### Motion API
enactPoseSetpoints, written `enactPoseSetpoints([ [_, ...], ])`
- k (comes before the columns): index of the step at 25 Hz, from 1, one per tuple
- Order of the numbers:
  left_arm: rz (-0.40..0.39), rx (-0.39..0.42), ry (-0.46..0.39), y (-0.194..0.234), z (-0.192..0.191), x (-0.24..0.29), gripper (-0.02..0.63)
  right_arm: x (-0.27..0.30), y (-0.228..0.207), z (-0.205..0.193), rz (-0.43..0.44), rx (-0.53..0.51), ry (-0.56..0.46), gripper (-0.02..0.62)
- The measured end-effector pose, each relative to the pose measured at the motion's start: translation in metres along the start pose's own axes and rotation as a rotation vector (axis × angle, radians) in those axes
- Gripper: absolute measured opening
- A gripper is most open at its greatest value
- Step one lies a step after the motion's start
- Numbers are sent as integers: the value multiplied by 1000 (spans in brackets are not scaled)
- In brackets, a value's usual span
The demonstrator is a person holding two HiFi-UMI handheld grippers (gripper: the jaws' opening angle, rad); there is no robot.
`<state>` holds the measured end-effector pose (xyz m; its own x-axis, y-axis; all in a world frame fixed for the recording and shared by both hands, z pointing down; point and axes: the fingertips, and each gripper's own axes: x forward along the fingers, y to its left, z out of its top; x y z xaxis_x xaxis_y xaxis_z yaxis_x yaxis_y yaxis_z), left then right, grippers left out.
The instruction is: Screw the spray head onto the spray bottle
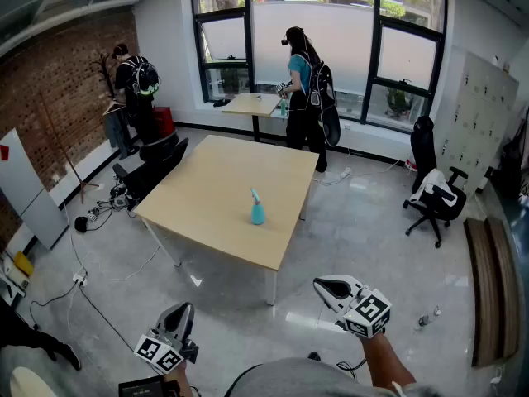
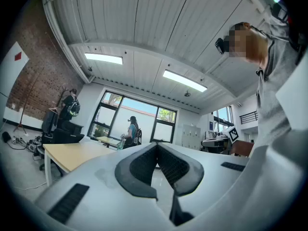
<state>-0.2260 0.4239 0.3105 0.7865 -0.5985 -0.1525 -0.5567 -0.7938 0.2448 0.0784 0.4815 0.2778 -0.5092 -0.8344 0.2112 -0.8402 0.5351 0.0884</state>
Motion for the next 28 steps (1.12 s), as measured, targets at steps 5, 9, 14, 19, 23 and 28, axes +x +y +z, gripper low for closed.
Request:
enactPoseSetpoints([
  [5,2,-3,2,-2,-3,-1,6,-2,-1,-3,-1,6,2,5],
  [9,5,-7,8,-3,-5,-1,5,-4,0,-6,1,13,3,5],
  [14,9,-12,11,-6,-4,-3,5,-7,0,-6,-2,26,-1,5],
  [19,9,-19,11,-5,-6,-2,5,-8,-1,-7,-3,45,-19,5],
  [23,7,-26,15,-8,-7,-2,6,-11,0,-7,-2,67,-30,5],
  [28,5,-35,20,-5,-11,-1,5,-8,-2,-17,-8,91,-9,6],
])
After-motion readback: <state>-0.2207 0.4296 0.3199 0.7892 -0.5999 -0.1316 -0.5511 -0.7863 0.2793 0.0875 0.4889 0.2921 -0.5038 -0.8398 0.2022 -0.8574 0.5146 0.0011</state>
